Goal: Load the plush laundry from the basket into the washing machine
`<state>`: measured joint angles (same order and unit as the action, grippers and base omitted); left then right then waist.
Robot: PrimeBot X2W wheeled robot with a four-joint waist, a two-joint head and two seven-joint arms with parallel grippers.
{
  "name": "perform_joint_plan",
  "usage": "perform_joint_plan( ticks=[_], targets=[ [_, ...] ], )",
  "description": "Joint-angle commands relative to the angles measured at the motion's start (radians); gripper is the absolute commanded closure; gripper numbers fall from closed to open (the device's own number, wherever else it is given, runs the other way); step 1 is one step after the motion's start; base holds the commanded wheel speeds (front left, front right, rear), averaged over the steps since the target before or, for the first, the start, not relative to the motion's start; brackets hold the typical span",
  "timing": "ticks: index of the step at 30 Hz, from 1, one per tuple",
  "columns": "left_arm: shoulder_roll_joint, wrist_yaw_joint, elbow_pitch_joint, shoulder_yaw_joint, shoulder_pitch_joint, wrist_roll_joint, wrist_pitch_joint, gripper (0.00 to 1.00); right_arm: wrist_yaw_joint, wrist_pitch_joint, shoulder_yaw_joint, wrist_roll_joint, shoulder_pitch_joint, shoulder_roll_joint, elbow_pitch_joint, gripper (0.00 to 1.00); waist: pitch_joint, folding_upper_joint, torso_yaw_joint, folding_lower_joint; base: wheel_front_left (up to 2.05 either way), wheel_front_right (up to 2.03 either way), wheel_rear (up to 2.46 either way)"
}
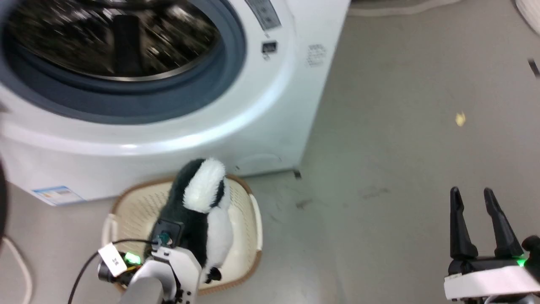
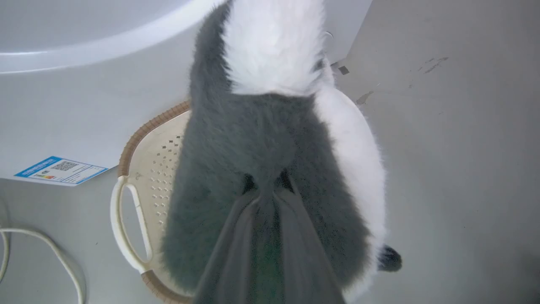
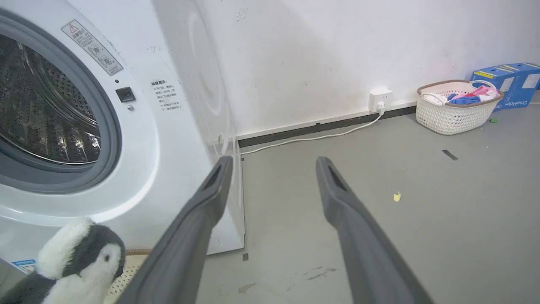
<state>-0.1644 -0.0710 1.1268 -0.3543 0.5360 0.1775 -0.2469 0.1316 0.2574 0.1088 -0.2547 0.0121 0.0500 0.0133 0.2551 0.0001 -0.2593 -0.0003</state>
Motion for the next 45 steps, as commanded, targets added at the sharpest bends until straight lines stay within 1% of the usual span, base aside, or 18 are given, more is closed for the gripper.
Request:
perform_joint_plan(
  ticks=[1, 7, 13, 15, 16, 19, 20, 23, 26, 28, 29, 30, 32, 34, 35, 39, 40, 45],
  targets=[
    [0.007, 0.009, -0.036, 0.008, -0.028, 0.010, -0.012, 1.00, -0.001, 0.004, 0.001, 0.008, -0.020, 0.000, -0.004, 0.00, -0.100, -0.0001, 0.075, 0.0003, 0.00, 0.00, 0.00],
    [0.009, 0.042, -0.326, 0.043, -0.163, 0.021, -0.014, 1.00, -0.001, 0.004, 0.004, 0.018, -0.058, 0.000, -0.006, 0.00, -0.164, -0.0001, 0.105, 0.0003, 0.00, 0.00, 0.00],
    [-0.006, 0.077, -0.629, 0.086, -0.276, 0.009, -0.015, 1.00, -0.001, 0.004, 0.004, 0.020, -0.072, 0.000, -0.011, 0.00, -0.178, -0.0001, 0.111, 0.0003, 0.00, 0.00, 0.00],
    [-0.019, 0.090, -0.716, 0.099, -0.290, -0.006, -0.015, 1.00, -0.001, 0.004, -0.001, 0.018, -0.068, 0.000, -0.016, 0.00, -0.167, -0.0001, 0.107, 0.0003, 0.00, 0.00, 0.00],
    [-0.036, 0.094, -0.824, 0.114, -0.288, -0.018, -0.015, 1.00, -0.001, 0.004, -0.008, 0.014, -0.059, 0.000, -0.025, 0.00, -0.135, -0.0001, 0.096, 0.0003, 0.00, 0.00, 0.00],
    [-0.061, 0.093, -0.896, 0.131, -0.258, -0.023, -0.014, 1.00, -0.001, 0.004, -0.014, 0.012, -0.040, 0.000, -0.032, 0.00, -0.087, -0.0001, 0.078, 0.0003, 0.00, 0.00, 0.00],
    [-0.091, 0.085, -0.937, 0.155, -0.194, -0.014, 0.010, 1.00, -0.001, 0.004, -0.013, 0.004, -0.015, 0.000, -0.041, 0.00, -0.023, -0.0001, 0.056, 0.0003, 0.00, 0.00, 0.00],
    [-0.117, 0.075, -0.953, 0.164, -0.138, -0.016, 0.042, 1.00, -0.001, 0.004, -0.018, 0.003, 0.003, 0.000, -0.044, 0.00, 0.021, -0.0001, 0.042, 0.0003, 0.00, 0.00, 0.00],
    [-0.167, 0.051, -0.969, 0.178, -0.003, -0.021, 0.125, 1.00, -0.001, 0.004, -0.030, -0.011, 0.048, 0.000, -0.048, 0.00, 0.113, -0.0001, 0.006, 0.0003, 0.00, 0.00, 0.00],
    [-0.179, 0.045, -0.966, 0.183, 0.034, -0.019, 0.146, 1.00, -0.001, 0.004, -0.034, -0.018, 0.061, 0.000, -0.049, 0.00, 0.136, -0.0001, -0.005, 0.0003, 0.00, 0.00, 0.00],
    [-0.211, 0.029, -0.947, 0.190, 0.109, -0.024, 0.186, 1.00, -0.001, 0.004, -0.042, -0.032, 0.085, 0.000, -0.050, 0.00, 0.177, -0.0001, -0.026, 0.0003, 0.00, 0.00, 0.00],
    [-0.211, 0.029, -0.947, 0.190, 0.109, -0.024, 0.186, 1.00, -0.001, 0.004, -0.042, -0.032, 0.085, 0.000, -0.050, 0.00, 0.177, -0.0001, -0.026, 0.0003, 0.00, 0.00, 0.00],
    [-0.238, 0.016, -0.921, 0.198, 0.187, -0.023, 0.224, 1.00, -0.001, 0.004, -0.055, -0.047, 0.106, 0.000, -0.049, 0.00, 0.218, -0.0001, -0.049, 0.0003, 0.00, 0.00, 0.00],
    [-0.273, -0.003, -0.865, 0.199, 0.297, -0.027, 0.267, 1.00, -0.001, 0.004, -0.070, -0.070, 0.130, 0.000, -0.042, 0.00, 0.265, -0.0001, -0.079, 0.0003, 0.00, 0.00, 0.00],
    [-0.273, -0.003, -0.865, 0.199, 0.297, -0.027, 0.267, 1.00, -0.001, 0.004, -0.070, -0.070, 0.130, 0.000, -0.042, 0.00, 0.265, -0.0001, -0.079, 0.0003, 0.00, 0.00, 0.00],
    [-0.328, -0.021, -0.761, 0.192, 0.431, -0.046, 0.306, 1.00, -0.001, 0.004, -0.094, -0.096, 0.152, 0.000, -0.033, 0.00, 0.316, -0.0001, -0.118, 0.0003, 0.00, 0.00, 0.00],
    [-0.350, -0.028, -0.682, 0.184, 0.528, -0.058, 0.318, 1.00, -0.001, 0.004, -0.103, -0.111, 0.162, 0.000, -0.030, 0.00, 0.347, -0.0001, -0.138, 0.0003, 0.00, 0.00, 0.00],
    [-0.364, -0.035, -0.534, 0.160, 0.689, -0.078, 0.342, 1.00, -0.001, 0.004, -0.118, -0.128, 0.177, 0.000, -0.029, 0.00, 0.395, -0.0001, -0.161, 0.0003, 0.00, 0.00, 0.00]
  ],
)
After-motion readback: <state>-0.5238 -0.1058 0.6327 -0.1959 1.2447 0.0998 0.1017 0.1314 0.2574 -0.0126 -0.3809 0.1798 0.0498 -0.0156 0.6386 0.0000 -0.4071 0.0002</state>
